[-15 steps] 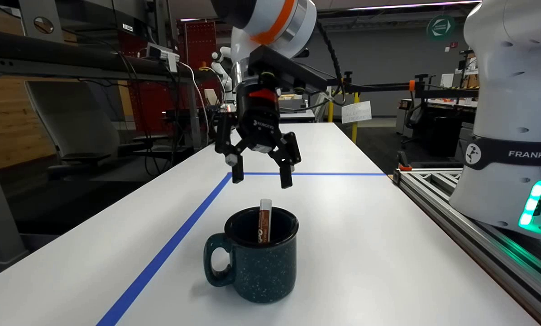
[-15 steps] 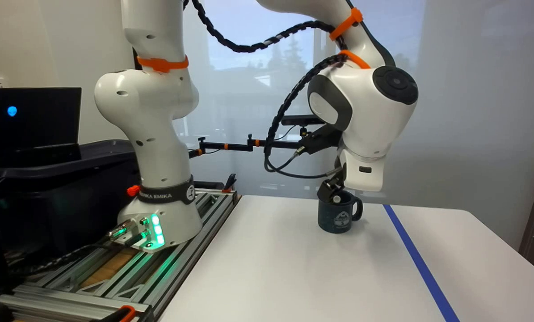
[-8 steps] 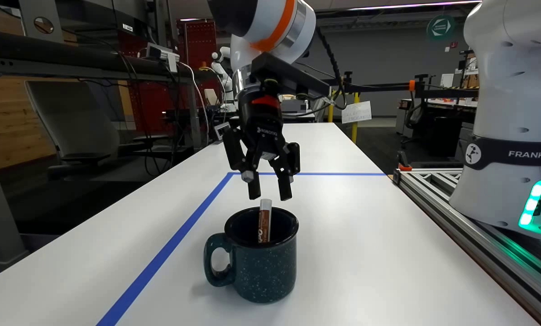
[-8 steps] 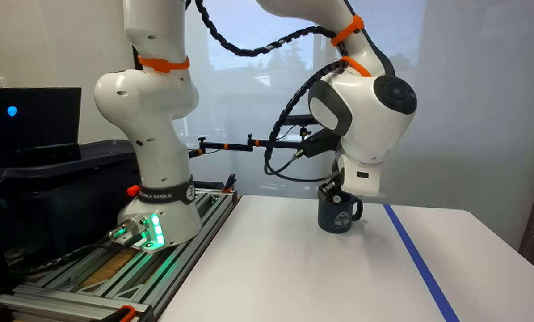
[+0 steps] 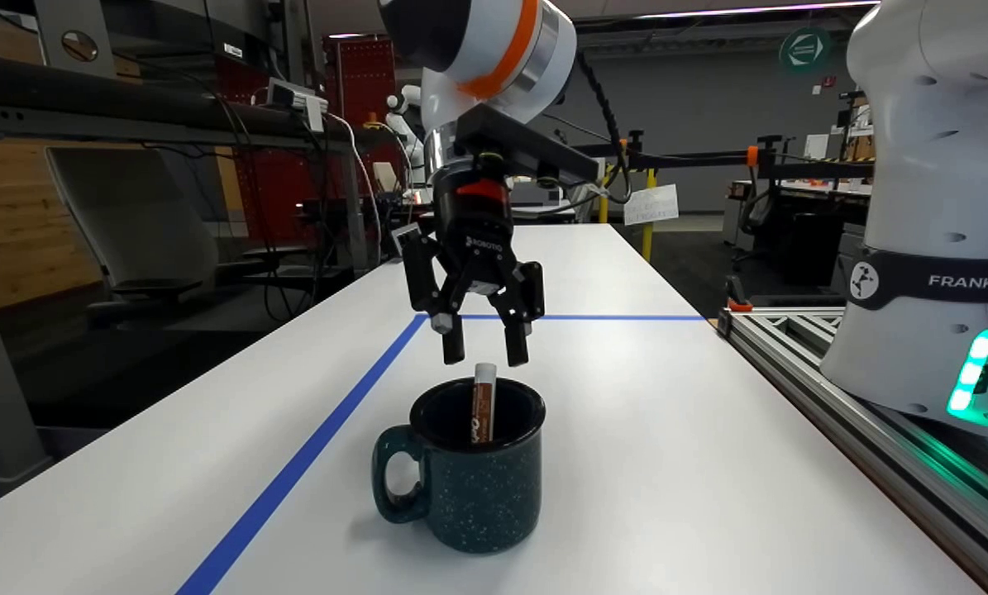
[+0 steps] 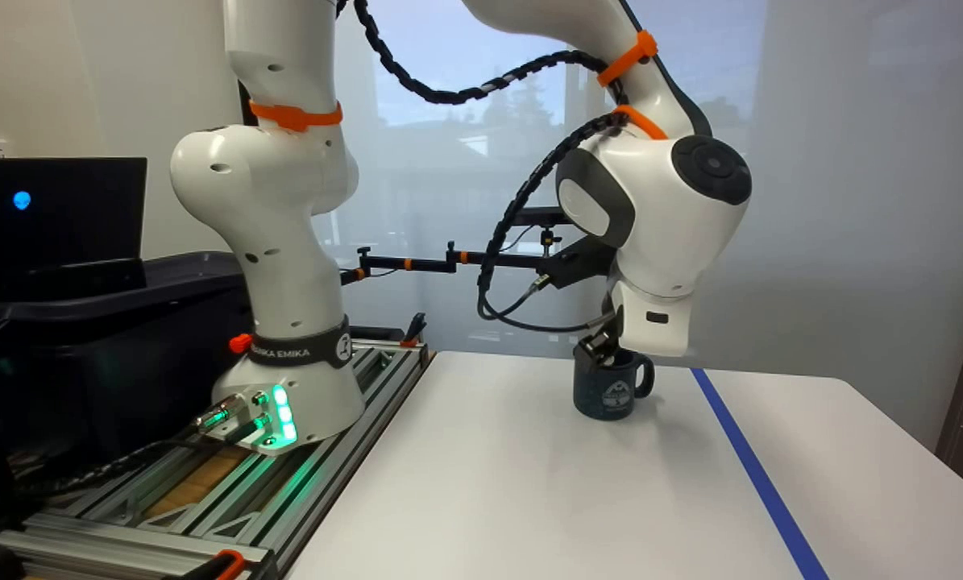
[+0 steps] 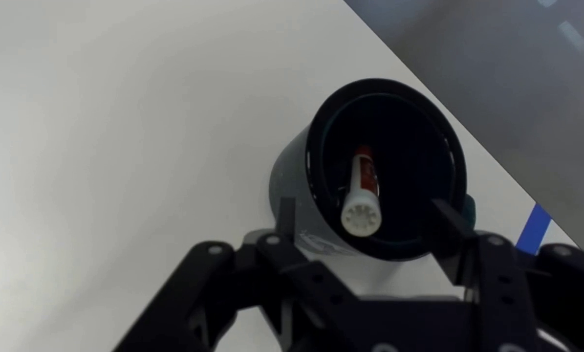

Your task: Take the marker out of the cup and put it on the table

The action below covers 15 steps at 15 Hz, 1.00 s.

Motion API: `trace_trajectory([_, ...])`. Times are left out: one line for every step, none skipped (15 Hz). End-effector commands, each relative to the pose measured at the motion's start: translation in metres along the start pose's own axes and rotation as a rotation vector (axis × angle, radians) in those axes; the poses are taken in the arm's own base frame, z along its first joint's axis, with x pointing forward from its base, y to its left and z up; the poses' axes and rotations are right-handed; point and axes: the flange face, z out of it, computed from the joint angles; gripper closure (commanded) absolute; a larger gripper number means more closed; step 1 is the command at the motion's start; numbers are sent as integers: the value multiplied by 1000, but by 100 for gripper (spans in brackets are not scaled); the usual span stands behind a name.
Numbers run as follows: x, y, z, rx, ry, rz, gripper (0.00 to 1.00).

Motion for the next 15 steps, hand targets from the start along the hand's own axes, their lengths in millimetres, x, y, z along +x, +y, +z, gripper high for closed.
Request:
trace_trajectory([-2,-8,0,20,-4,-10,40])
trace_trajectory([-3,-10,1,19,-5,-12,41])
trace_trajectory([-4,-12,1,19,-13,-18,49])
trace_trajectory([-4,-14,2,14,-11,-20,44])
trace_trajectory([-4,-16,2,13,-13,-23,46])
trace_trajectory([-4,-17,2,12,-14,-27,49])
trace_trajectory([-4,-17,3,9,-16,-30,49])
trace_trajectory([-3,-17,4,10,-18,-32,50])
trace_trajectory([-2,-15,5,7,-17,-30,48])
trace_trajectory([-1,-14,5,7,-19,-28,48])
trace_trajectory([-1,-13,6,6,-18,-25,46])
trace_trajectory([0,-11,6,6,-17,-22,46])
trace_trajectory([1,-10,7,4,-18,-18,46])
trace_trajectory([2,-9,8,1,-17,-16,47])
trace_trajectory([3,-8,8,3,-17,-14,49])
